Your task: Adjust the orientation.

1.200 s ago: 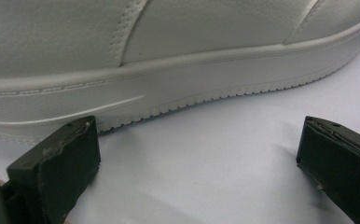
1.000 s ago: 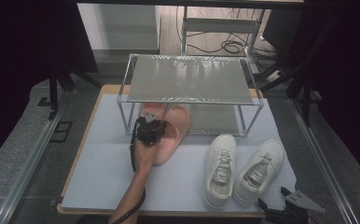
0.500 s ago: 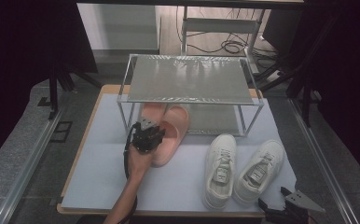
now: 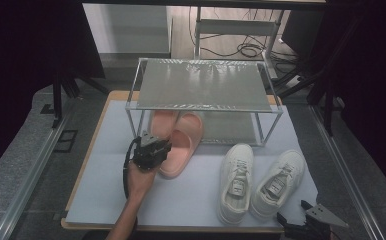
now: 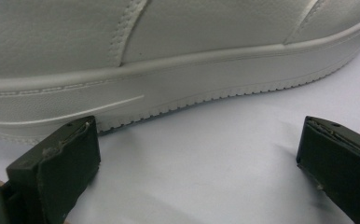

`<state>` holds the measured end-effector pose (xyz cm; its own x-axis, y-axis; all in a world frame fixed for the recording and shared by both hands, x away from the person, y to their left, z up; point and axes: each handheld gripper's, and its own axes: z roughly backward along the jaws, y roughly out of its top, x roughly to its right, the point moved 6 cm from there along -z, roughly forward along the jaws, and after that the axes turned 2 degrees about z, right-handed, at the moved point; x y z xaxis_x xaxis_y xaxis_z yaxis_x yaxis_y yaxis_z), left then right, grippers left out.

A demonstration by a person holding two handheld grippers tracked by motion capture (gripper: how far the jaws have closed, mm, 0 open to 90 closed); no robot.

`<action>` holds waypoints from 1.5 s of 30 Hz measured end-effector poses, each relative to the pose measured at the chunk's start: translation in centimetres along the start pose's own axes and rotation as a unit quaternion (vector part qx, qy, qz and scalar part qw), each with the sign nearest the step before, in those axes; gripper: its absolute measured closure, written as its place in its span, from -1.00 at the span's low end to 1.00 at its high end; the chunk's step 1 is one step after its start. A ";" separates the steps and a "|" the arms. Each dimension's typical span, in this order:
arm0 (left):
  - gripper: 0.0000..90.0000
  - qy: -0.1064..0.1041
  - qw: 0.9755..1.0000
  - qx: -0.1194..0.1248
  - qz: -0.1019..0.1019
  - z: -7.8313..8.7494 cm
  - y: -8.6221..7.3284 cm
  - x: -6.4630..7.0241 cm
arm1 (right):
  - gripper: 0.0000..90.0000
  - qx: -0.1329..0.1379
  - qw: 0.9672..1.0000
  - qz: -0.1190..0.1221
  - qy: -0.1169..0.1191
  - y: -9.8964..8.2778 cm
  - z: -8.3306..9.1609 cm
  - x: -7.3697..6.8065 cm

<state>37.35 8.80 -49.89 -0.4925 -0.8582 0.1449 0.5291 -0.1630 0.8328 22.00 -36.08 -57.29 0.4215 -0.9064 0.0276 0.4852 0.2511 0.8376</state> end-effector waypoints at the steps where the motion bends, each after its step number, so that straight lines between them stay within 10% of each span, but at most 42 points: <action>1: 0.55 -0.003 1.000 0.000 0.000 0.3 -0.2 0.0 | -1.00 0.000 1.000 0.000 0.000 0.0 0.0 0.0; 24: 0.96 -0.020 0.999 -0.031 -0.021 3.8 -5.8 0.2 | -1.00 0.000 1.000 0.000 0.000 0.0 0.0 0.0; 45: 0.97 -0.007 0.995 -0.078 -0.061 2.4 -8.5 1.8 | -1.00 0.000 1.000 0.000 -0.001 0.0 0.0 0.0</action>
<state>30.36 9.83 -55.46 -0.5685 -0.8207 0.0569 0.5657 -0.3398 0.7513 22.02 -36.05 -57.29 0.4203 -0.9070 0.0276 0.4848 0.2501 0.8381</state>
